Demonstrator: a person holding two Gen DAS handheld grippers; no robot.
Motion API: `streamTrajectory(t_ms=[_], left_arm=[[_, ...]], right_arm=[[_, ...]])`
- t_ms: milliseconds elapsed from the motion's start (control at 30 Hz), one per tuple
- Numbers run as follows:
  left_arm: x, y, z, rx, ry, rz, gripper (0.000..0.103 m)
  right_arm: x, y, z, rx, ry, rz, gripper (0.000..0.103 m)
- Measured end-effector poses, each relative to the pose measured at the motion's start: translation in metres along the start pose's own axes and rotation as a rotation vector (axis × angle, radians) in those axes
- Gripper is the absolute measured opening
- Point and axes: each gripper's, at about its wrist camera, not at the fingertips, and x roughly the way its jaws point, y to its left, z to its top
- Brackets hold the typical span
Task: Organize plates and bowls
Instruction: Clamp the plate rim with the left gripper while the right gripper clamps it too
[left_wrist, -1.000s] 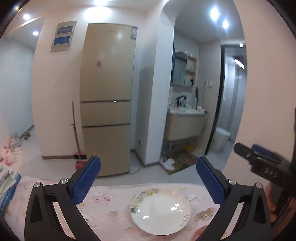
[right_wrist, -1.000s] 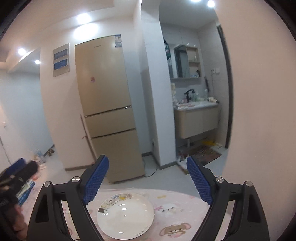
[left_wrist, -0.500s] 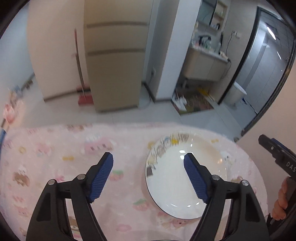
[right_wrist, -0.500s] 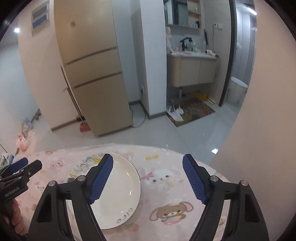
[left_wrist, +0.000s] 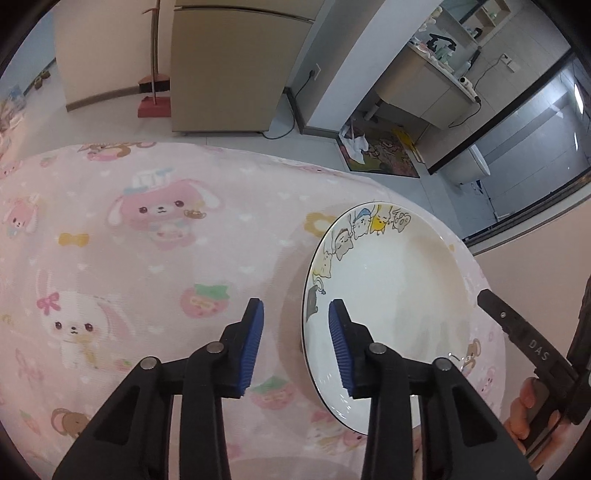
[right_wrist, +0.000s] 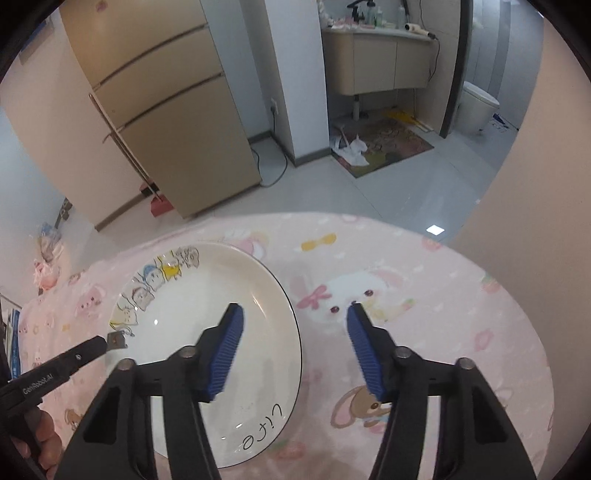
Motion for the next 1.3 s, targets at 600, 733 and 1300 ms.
streamTrajectory(t_ms=[600, 733, 1300], left_arm=[[0.027, -0.002, -0.002, -0.044, 0.115, -0.133, 0.030], [0.026, -0.003, -0.002, -0.046, 0.118, -0.124, 0.030], [-0.005, -0.010, -0.007, 0.028, -0.006, 0.049, 0.014]], right_arm=[[0.044, -0.002, -0.005, 0.030, 0.136, 0.092, 0.027], [0.054, -0.020, -0.005, 0.153, 0.184, 0.201, 0.027], [0.043, -0.015, -0.006, 0.139, 0.148, 0.287, 0.013]])
